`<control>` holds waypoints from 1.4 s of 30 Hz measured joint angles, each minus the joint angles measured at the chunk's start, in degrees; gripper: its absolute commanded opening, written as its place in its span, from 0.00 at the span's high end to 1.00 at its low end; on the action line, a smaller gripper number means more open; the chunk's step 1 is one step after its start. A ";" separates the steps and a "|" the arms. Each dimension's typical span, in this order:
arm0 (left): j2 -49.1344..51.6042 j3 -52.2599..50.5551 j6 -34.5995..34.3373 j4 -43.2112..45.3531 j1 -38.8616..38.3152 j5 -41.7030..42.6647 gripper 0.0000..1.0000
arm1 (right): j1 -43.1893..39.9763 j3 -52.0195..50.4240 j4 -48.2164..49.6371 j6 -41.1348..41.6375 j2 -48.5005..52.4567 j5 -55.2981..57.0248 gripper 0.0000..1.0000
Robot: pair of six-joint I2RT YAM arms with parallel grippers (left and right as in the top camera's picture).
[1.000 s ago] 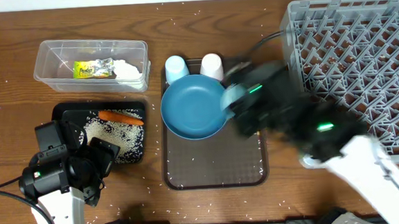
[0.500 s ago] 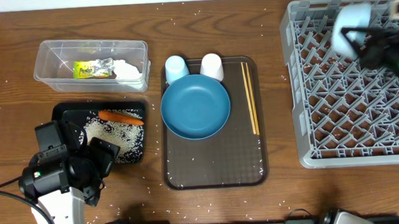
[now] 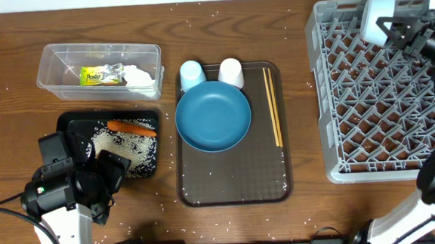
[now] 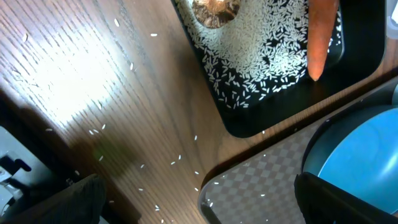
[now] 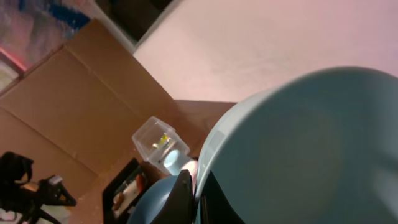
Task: Sort waste into correct bins and load items into the dishwasher rack
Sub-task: 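Lower the bowl into the rack and release it with the right gripper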
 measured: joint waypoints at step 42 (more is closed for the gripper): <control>0.00 0.00 0.02 -0.04 0.00 0.02 0.02 | -1.40 0.02 8.98 15.98 8.55 1.25 0.99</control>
